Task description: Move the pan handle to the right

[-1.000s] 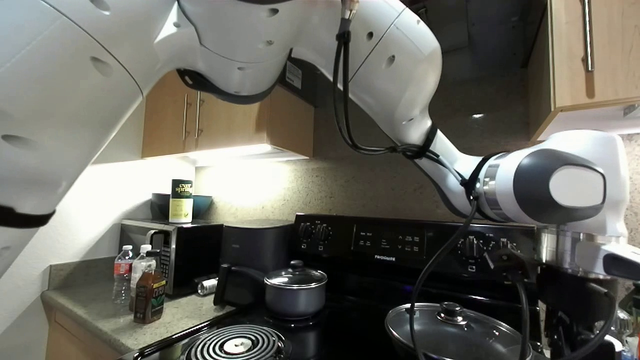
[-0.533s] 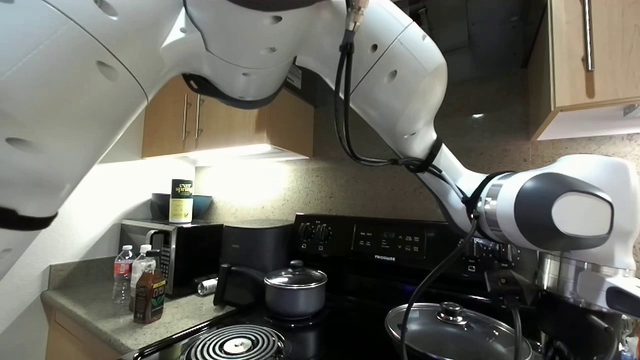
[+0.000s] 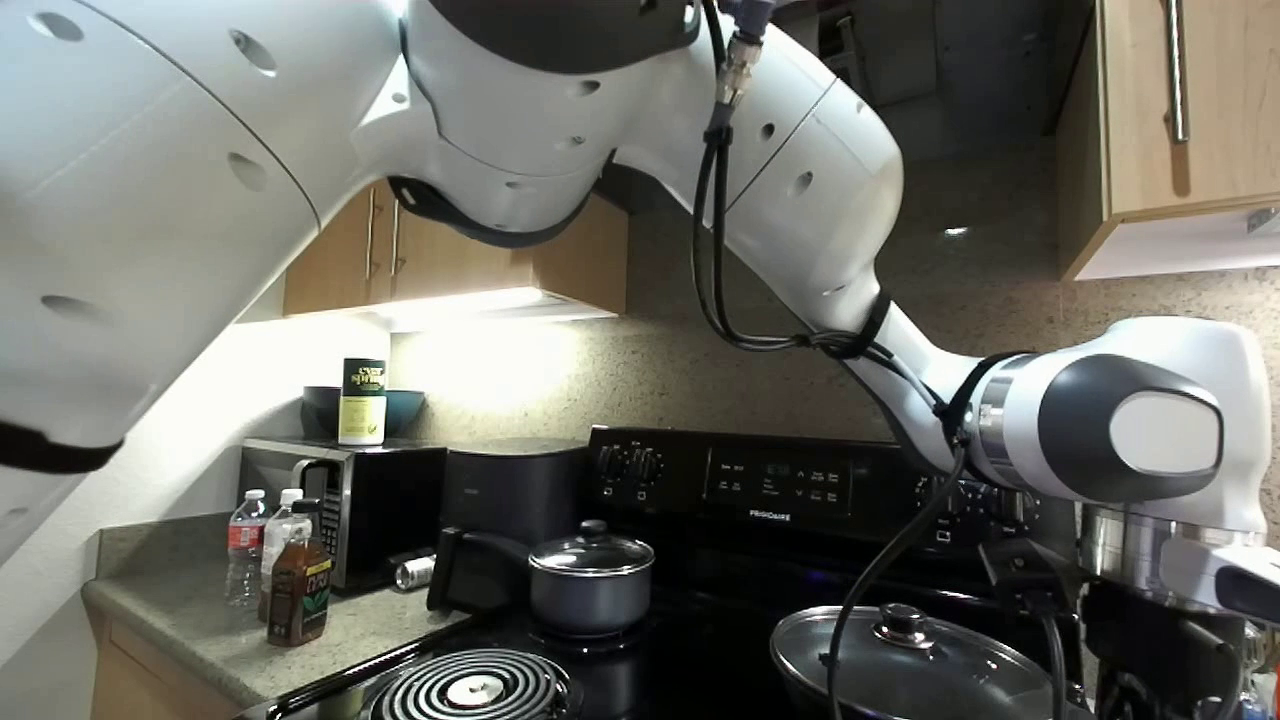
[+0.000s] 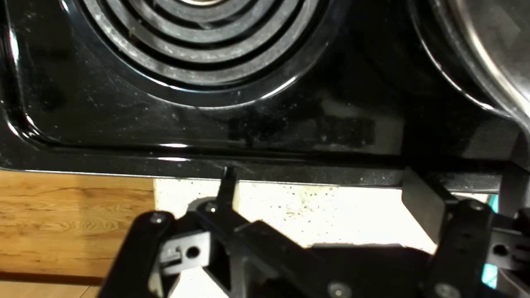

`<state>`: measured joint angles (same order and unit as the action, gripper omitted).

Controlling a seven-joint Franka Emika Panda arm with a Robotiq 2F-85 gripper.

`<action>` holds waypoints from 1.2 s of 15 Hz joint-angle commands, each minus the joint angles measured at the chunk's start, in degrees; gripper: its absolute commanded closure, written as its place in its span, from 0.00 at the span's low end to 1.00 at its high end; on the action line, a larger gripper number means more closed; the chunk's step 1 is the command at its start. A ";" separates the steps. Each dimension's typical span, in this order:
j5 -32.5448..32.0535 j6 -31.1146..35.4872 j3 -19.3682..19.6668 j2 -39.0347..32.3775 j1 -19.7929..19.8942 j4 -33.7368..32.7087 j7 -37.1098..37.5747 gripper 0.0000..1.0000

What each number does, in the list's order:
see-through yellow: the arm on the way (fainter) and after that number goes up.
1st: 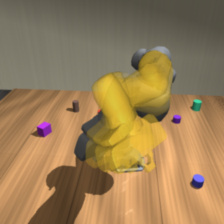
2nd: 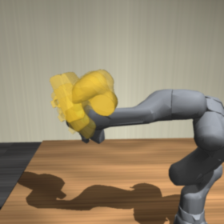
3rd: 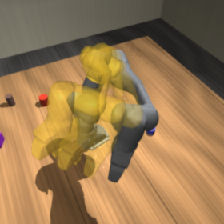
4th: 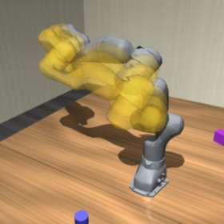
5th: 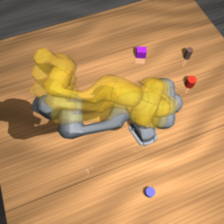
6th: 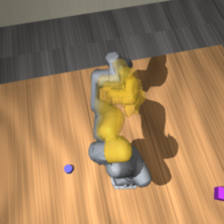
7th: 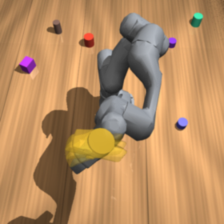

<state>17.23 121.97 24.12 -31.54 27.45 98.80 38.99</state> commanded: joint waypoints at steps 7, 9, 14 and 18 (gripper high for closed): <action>-0.71 -1.58 -0.23 -6.50 1.35 -11.27 1.62 0.00; -0.88 -1.78 -0.27 -7.51 1.57 -13.13 1.63 0.00; -0.99 -2.15 -0.46 -9.56 2.19 -16.87 1.47 0.00; -1.05 -2.09 -0.59 -10.35 2.46 -18.47 1.28 0.00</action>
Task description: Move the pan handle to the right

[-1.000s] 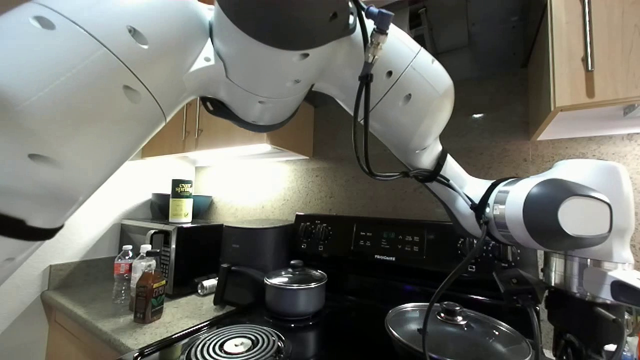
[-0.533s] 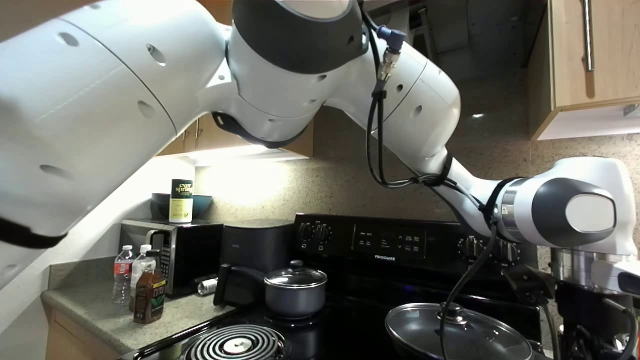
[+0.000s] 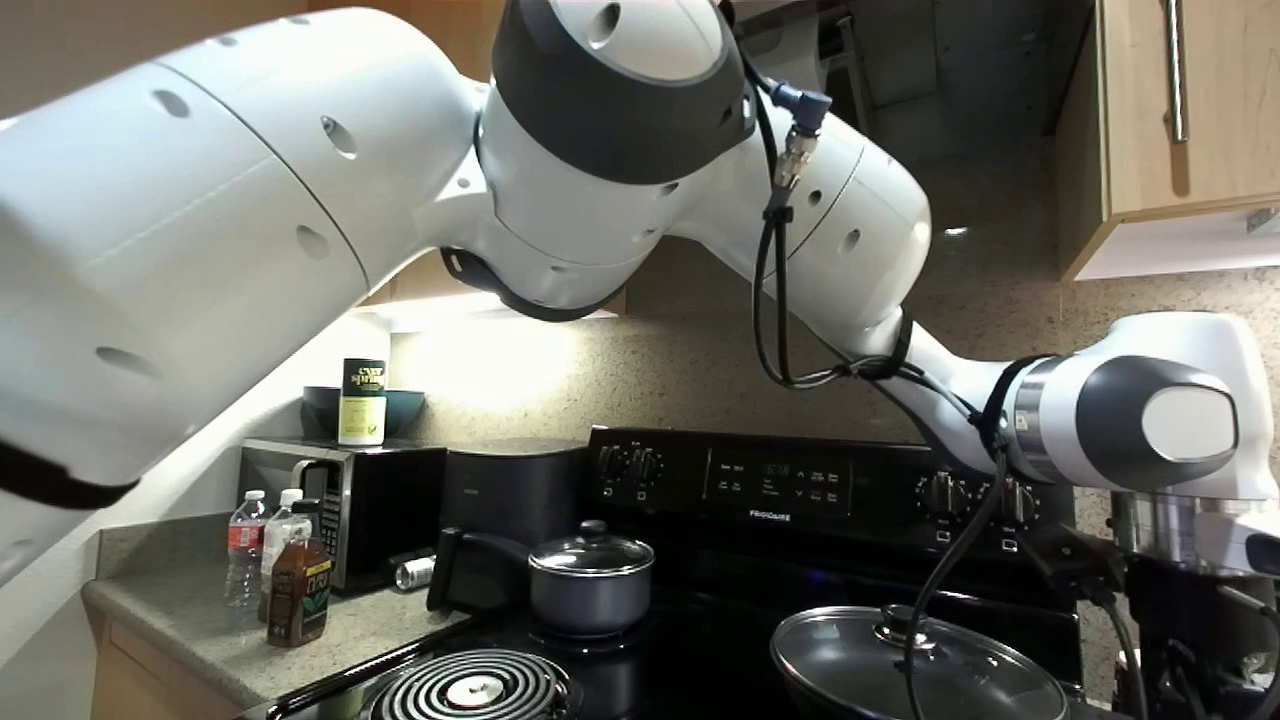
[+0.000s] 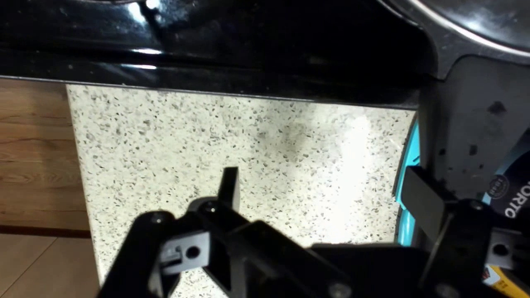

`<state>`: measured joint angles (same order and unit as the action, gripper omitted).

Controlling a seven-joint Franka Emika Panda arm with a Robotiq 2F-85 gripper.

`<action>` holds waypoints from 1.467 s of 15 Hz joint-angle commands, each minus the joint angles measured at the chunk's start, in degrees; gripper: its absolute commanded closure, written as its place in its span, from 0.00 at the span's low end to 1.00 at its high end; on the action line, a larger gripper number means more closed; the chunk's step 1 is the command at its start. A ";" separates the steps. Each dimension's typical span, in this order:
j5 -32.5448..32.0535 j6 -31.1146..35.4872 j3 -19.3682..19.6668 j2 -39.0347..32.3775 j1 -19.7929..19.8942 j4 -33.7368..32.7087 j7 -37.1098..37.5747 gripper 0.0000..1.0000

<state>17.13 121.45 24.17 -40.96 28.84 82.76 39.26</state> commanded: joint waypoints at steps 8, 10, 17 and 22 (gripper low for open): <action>-0.79 -2.27 0.20 5.69 -0.04 3.98 -3.08 0.00; -1.26 -2.96 0.50 10.25 -0.83 8.04 -5.36 0.00; -6.20 -7.40 0.43 30.95 -3.21 23.83 -17.88 0.00; -4.12 -7.58 0.28 24.31 -1.93 16.50 -15.07 0.00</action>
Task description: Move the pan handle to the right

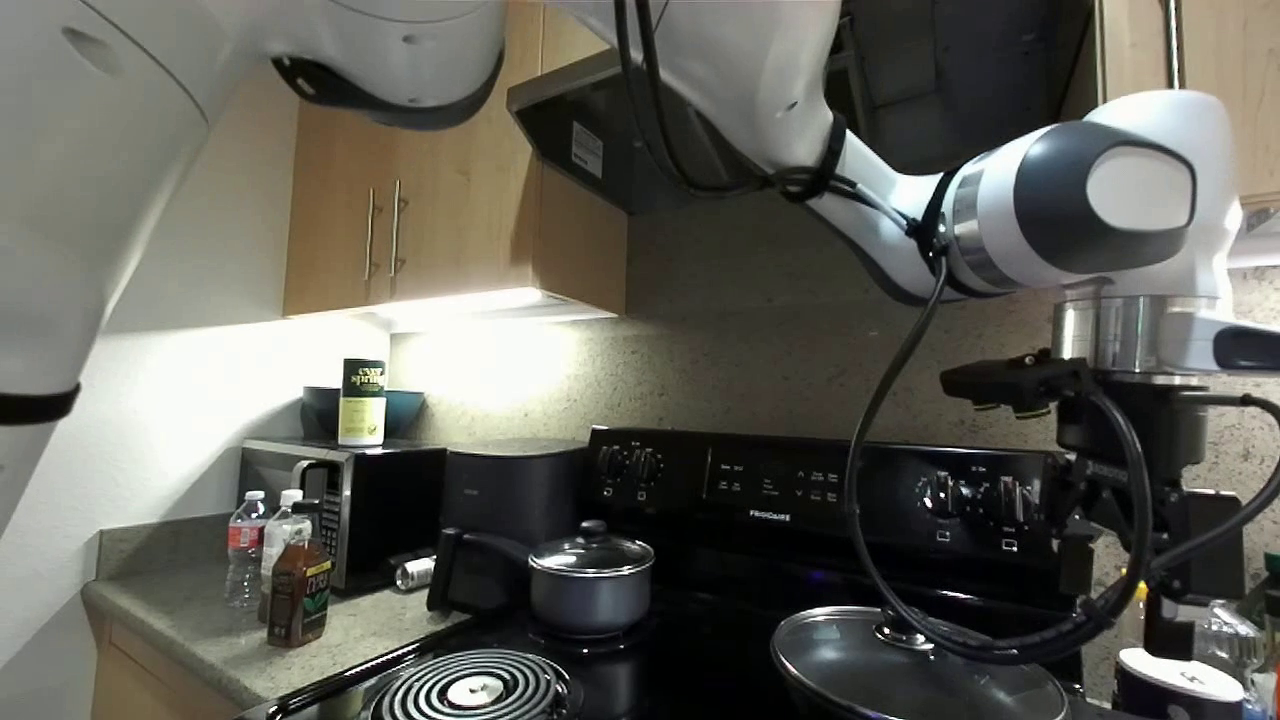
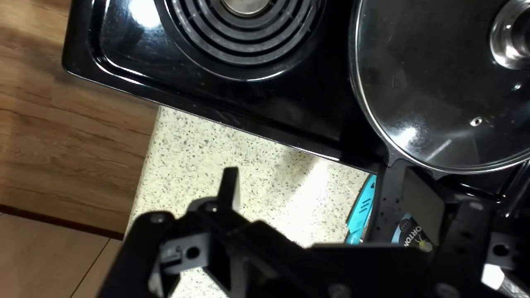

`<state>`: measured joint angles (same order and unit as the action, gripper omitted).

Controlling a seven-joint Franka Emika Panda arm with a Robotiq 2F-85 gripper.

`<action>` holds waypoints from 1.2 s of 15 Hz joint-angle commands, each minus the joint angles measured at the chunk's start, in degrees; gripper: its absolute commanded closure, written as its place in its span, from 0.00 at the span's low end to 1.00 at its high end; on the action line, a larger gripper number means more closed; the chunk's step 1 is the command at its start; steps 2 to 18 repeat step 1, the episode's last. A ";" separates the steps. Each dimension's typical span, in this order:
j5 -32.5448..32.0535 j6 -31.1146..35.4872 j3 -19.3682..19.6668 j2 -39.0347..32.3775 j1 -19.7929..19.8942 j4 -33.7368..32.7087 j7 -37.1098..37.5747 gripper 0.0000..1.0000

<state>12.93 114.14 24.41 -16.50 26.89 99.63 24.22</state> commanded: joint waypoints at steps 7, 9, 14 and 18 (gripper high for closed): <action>0.07 -0.24 0.00 -0.84 0.03 -0.52 -0.03 0.00; 0.07 -0.24 0.00 -0.84 0.03 -0.52 -0.03 0.00; 0.07 -0.24 0.00 -0.84 0.03 -0.52 -0.03 0.00; 0.07 -0.24 0.00 -0.84 0.03 -0.52 -0.03 0.00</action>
